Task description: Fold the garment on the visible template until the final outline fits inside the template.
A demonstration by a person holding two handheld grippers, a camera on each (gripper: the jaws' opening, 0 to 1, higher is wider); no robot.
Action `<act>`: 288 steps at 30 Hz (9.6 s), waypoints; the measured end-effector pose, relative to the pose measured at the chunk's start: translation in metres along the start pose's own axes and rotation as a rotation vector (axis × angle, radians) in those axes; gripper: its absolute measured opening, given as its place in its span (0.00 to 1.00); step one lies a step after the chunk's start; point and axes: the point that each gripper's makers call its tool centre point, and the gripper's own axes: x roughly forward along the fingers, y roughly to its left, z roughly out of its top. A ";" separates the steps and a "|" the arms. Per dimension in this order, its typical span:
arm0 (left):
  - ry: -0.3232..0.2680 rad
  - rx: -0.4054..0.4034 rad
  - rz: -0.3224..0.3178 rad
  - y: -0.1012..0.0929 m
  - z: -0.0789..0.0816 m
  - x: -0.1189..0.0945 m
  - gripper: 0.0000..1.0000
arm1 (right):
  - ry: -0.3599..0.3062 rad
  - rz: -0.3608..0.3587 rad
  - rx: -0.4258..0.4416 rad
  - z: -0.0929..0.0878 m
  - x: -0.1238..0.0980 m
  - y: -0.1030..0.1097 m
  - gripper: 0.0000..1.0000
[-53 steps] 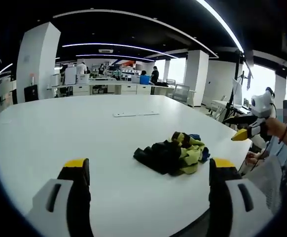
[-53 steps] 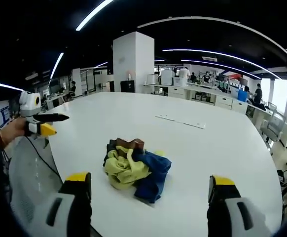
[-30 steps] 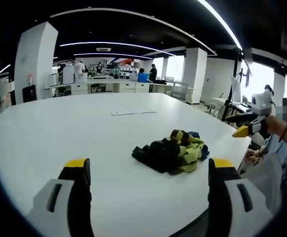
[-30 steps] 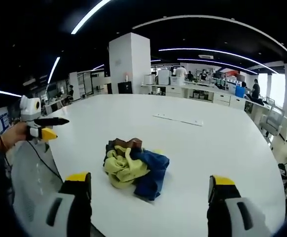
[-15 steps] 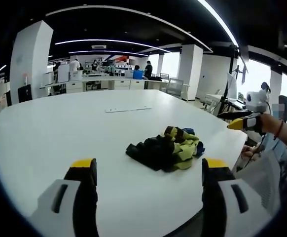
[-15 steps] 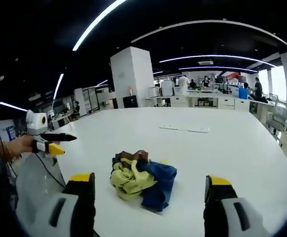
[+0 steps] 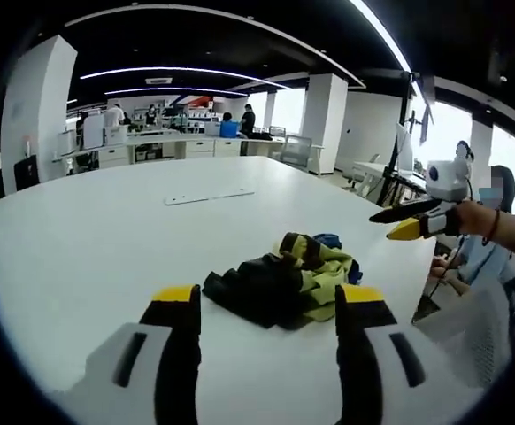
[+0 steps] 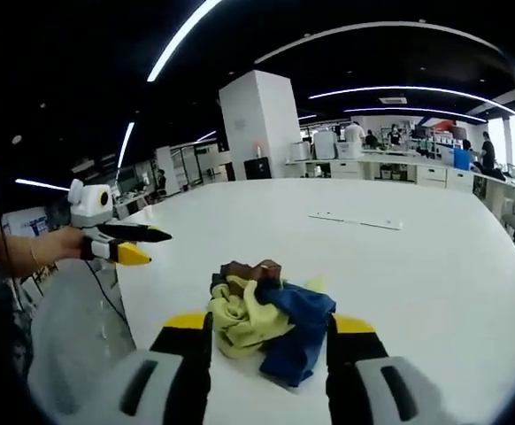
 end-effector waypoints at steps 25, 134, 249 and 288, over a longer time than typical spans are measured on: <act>0.056 -0.051 -0.064 0.011 -0.009 0.088 0.20 | 0.079 0.084 -0.052 -0.006 0.049 -0.014 0.19; -0.013 -0.170 0.208 0.177 0.065 0.215 0.00 | 0.074 -0.346 0.222 0.058 0.159 -0.239 0.00; 0.189 -0.258 0.276 0.140 -0.069 0.098 0.00 | 0.204 -0.555 0.222 -0.071 0.051 -0.156 0.00; 0.215 -0.170 0.399 0.207 -0.044 0.073 0.00 | 0.308 -0.676 0.215 -0.088 -0.022 -0.242 0.00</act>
